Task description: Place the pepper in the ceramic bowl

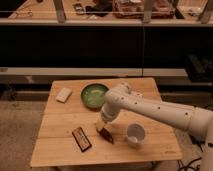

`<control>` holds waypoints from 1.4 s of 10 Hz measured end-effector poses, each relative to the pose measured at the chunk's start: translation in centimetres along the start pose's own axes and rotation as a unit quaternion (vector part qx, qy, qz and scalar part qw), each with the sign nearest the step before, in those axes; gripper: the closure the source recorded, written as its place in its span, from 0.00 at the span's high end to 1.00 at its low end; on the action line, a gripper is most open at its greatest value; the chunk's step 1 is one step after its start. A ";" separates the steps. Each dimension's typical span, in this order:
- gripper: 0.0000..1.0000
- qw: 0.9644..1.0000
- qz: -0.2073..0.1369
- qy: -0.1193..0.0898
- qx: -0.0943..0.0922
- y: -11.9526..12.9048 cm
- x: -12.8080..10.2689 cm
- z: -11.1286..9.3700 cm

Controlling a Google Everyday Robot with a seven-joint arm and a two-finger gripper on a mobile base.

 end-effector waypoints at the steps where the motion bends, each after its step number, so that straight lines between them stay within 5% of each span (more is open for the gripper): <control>1: 0.60 1.000 -0.001 -0.004 0.003 -0.3 -0.1 0.2; 5: 0.60 0.999 -0.020 0.026 -0.005 -0.5 0.3 1.6; 14: 0.60 0.999 -0.035 0.014 -0.004 -0.9 -1.6 3.8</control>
